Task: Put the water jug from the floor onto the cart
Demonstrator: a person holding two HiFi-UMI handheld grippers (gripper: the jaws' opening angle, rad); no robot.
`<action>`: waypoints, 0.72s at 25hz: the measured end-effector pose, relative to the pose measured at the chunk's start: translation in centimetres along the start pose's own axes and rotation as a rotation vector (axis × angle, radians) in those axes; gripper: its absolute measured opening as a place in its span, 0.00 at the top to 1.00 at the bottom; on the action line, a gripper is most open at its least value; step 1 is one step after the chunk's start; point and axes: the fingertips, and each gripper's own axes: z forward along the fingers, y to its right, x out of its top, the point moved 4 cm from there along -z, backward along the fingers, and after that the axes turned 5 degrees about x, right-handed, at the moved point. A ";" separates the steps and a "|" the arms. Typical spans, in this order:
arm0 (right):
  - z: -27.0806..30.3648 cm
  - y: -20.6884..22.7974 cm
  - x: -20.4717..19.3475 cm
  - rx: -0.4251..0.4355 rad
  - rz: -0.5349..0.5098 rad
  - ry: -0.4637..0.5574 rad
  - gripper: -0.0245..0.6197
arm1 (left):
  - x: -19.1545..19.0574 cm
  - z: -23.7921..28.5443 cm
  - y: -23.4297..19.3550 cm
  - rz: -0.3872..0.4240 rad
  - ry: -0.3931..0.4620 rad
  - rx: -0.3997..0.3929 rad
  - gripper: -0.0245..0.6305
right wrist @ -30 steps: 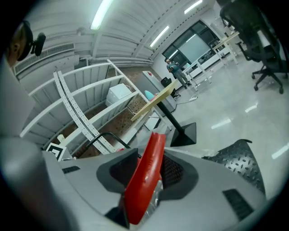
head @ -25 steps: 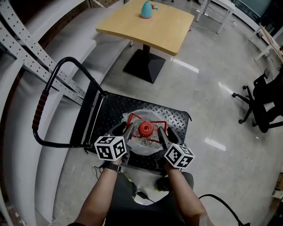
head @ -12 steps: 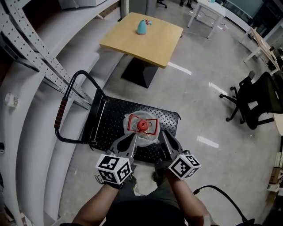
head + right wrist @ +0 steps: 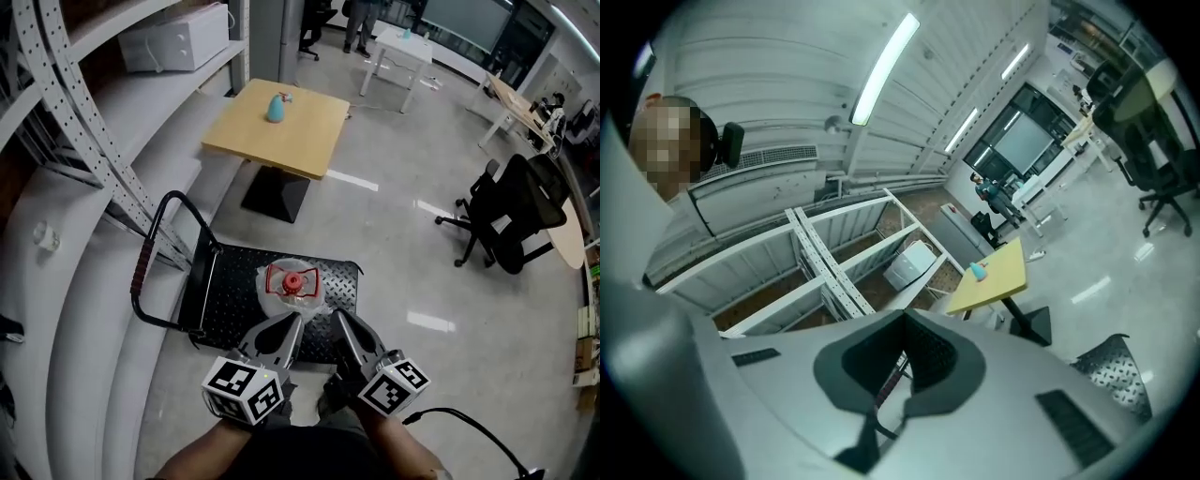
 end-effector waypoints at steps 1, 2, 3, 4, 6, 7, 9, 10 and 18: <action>-0.7 -0.6 0.1 0.004 -0.007 -0.002 0.96 | -0.2 -0.5 0.6 -0.001 -0.001 -0.004 0.96; -1.4 -1.1 0.2 0.012 -0.015 -0.006 0.96 | -0.3 -1.1 1.3 0.002 0.000 -0.005 0.96; -2.0 -1.7 0.4 0.024 -0.022 -0.009 0.96 | -0.3 -1.6 2.0 0.012 0.004 -0.003 0.96; -2.6 -2.3 0.5 0.040 -0.030 -0.012 0.96 | -0.4 -2.2 2.8 0.024 0.011 0.000 0.96; -4.1 -3.4 0.7 0.079 -0.043 -0.022 0.96 | -0.6 -3.4 4.5 0.048 0.034 0.013 0.96; -5.1 -3.9 0.7 0.100 -0.048 -0.027 0.96 | -1.0 -4.1 5.5 0.057 0.047 0.024 0.96; -7.7 -4.6 0.7 0.142 -0.054 -0.037 0.96 | -2.1 -5.4 7.8 0.065 0.075 0.055 0.96; -9.4 -4.9 0.6 0.161 -0.056 -0.042 0.96 | -3.0 -6.1 9.1 0.065 0.091 0.074 0.96; -23.3 -5.8 -1.8 0.212 -0.034 -0.096 0.96 | -12.0 -12.8 18.8 0.033 0.116 0.169 0.96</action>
